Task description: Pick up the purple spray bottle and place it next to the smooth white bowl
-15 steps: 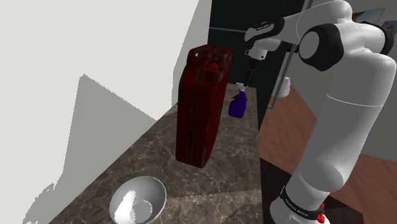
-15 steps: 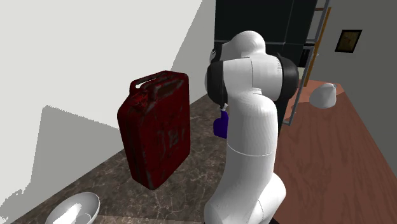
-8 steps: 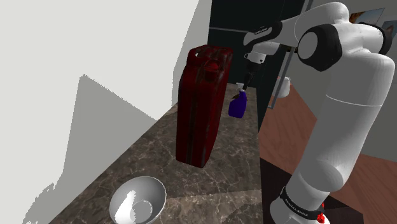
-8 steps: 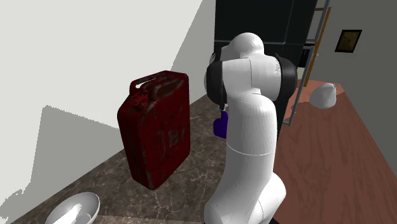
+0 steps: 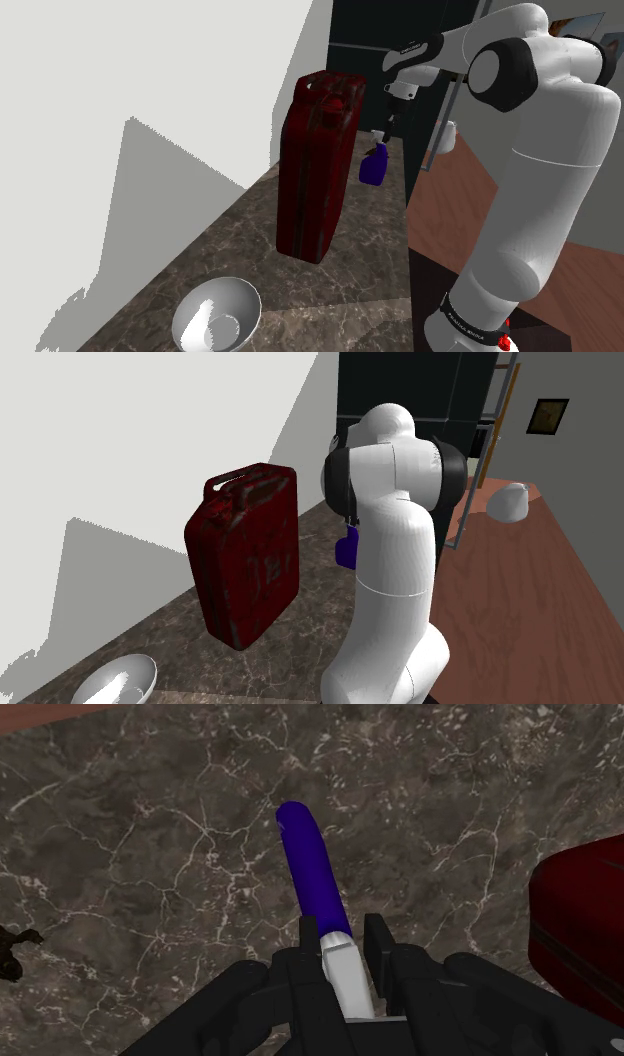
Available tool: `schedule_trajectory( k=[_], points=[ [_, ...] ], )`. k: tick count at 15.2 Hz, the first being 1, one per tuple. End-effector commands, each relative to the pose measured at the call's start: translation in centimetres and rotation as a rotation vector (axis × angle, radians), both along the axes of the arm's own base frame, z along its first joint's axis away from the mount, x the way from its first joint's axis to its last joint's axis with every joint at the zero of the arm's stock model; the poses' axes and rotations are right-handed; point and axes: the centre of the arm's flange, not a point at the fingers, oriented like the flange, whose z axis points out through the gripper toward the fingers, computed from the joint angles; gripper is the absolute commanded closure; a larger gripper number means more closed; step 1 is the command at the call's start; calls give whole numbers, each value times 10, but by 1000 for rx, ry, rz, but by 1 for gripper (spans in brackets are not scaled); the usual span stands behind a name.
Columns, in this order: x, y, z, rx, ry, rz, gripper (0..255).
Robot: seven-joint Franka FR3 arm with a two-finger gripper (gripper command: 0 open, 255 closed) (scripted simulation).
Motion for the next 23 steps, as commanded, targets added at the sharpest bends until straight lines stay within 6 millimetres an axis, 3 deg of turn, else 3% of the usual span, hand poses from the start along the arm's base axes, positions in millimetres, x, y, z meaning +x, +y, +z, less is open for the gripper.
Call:
schedule_trajectory(
  k=[1, 5, 23],
  points=[
    [0, 0, 0, 0, 0, 0, 255],
    [0, 0, 0, 0, 0, 0, 255],
    [0, 0, 95, 0, 0, 0, 255]
  ],
)
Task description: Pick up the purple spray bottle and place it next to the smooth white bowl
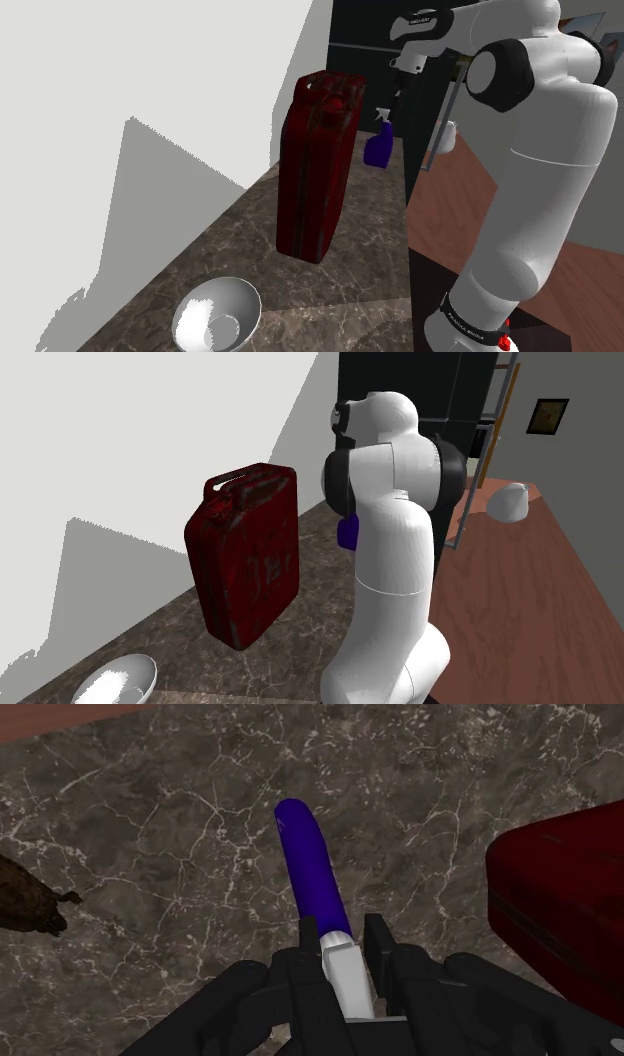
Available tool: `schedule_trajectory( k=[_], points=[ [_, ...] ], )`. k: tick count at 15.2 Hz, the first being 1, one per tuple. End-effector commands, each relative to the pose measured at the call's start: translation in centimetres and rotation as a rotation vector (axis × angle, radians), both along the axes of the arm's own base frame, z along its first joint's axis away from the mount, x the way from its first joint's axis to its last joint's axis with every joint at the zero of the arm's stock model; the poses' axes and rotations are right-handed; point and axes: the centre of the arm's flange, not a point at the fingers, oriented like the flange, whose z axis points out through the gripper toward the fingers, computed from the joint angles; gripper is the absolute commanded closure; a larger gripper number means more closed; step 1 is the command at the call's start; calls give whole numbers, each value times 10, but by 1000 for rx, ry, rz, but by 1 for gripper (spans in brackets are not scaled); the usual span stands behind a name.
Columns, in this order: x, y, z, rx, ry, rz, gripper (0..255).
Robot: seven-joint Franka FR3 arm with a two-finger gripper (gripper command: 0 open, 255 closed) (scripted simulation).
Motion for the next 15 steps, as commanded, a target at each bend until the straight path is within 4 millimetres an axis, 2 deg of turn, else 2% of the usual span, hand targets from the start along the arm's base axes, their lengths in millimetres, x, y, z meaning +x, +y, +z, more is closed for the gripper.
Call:
schedule_trajectory(
  k=[1, 9, 15],
  points=[
    [0, 1, 11, 0, 0, 0, 255],
    [0, 1, 51, 0, 0, 0, 255],
    [-26, 74, 69, 0, 0, 0, 255]
  ],
)
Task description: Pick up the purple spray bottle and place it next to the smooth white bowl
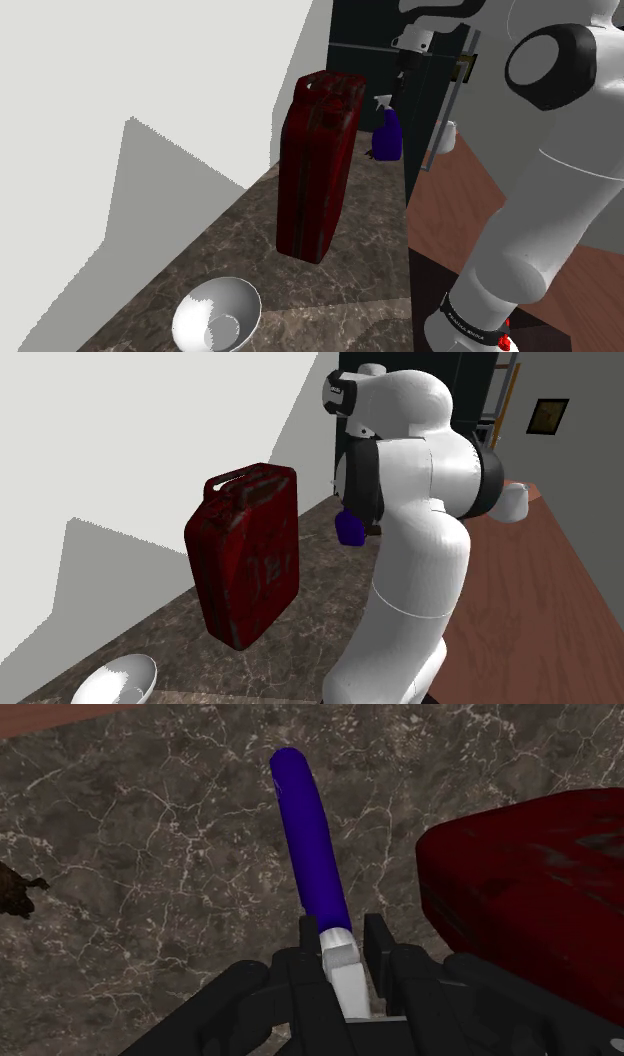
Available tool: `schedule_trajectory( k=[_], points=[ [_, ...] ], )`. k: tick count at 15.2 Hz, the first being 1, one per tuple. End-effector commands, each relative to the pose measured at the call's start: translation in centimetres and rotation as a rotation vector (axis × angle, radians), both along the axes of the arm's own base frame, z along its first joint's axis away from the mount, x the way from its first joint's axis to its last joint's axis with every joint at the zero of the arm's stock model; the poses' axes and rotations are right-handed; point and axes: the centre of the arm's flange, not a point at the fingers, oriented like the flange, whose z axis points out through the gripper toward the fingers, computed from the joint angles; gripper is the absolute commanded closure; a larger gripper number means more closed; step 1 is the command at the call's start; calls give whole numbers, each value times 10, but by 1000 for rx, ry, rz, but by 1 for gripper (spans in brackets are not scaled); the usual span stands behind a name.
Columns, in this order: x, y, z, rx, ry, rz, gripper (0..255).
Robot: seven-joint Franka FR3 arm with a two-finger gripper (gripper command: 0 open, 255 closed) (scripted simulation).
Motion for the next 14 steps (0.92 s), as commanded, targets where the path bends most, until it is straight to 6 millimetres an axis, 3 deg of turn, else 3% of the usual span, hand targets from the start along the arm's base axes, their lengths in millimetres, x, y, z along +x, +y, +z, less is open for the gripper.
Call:
schedule_trajectory(
  k=[1, 14],
  points=[
    [-10, 21, 7, -1, 1, -3, 255],
    [-66, 179, 45, -1, 1, -3, 255]
  ],
)
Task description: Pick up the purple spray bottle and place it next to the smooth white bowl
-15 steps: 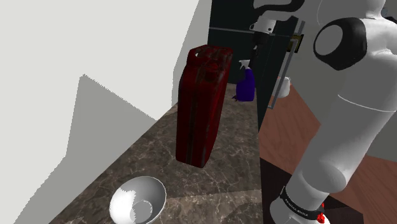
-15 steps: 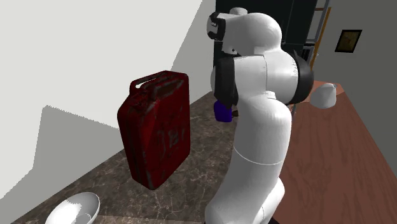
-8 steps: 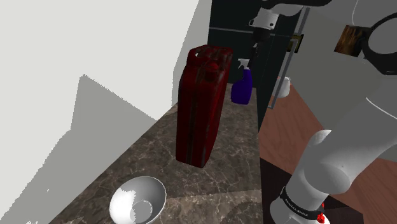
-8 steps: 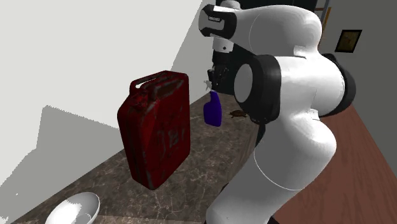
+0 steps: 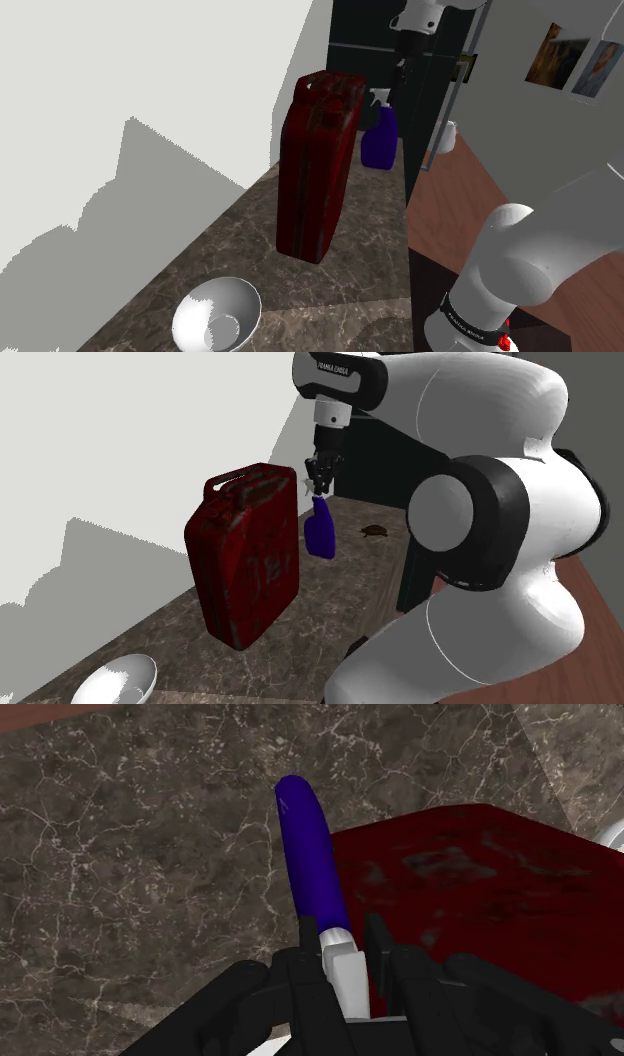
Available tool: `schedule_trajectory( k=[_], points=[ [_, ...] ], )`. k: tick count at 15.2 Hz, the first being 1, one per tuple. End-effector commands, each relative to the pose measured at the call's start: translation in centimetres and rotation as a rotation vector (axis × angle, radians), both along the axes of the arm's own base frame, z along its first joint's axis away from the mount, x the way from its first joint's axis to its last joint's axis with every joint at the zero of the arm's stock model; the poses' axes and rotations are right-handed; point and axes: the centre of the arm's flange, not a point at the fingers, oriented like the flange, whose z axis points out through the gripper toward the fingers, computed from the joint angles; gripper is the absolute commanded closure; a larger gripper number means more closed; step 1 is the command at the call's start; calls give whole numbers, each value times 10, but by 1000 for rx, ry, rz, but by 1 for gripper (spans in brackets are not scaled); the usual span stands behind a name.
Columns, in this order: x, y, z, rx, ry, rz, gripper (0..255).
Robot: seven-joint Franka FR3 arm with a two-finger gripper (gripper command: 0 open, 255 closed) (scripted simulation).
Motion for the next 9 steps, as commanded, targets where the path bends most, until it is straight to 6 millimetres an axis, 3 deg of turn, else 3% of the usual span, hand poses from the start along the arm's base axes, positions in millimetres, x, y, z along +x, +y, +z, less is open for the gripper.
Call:
schedule_trajectory(
  k=[1, 9],
  points=[
    [-10, 26, 6, -1, 1, -2, 255],
    [-44, 123, 29, -1, 1, -2, 255]
  ],
)
